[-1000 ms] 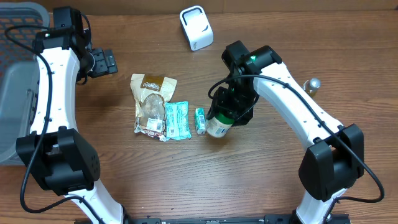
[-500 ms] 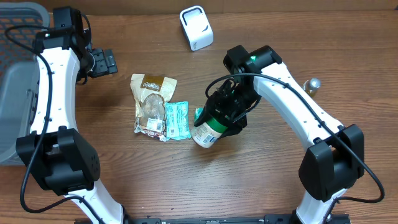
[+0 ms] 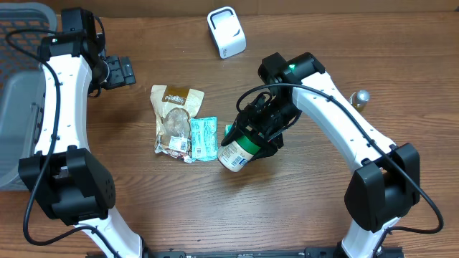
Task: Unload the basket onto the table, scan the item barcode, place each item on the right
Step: 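Lift the green-lidded tub with the right gripper and tilt it, then carry the tub up to the white scanner with the right gripper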
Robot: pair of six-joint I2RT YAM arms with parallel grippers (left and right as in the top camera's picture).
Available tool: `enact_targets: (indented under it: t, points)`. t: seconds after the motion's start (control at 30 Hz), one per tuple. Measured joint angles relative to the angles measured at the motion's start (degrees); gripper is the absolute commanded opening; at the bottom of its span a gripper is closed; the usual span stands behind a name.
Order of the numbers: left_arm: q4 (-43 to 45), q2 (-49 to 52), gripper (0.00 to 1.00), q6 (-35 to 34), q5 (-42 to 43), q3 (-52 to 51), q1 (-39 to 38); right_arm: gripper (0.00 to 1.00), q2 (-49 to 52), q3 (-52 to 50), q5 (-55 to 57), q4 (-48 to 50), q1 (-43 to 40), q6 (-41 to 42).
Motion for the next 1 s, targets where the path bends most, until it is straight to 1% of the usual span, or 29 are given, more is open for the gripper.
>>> enact_targets:
  t: [0.63, 1.0]
  points:
    - [0.0, 0.0, 1.0, 0.0, 0.0, 0.0, 0.0, 0.32, 0.02, 0.0, -6.51, -1.33, 0.0, 0.15]
    - [0.0, 0.0, 1.0, 0.0, 0.0, 0.02, 0.0, 0.34, 0.0, 0.0, -10.75, 0.07, 0.0, 0.11]
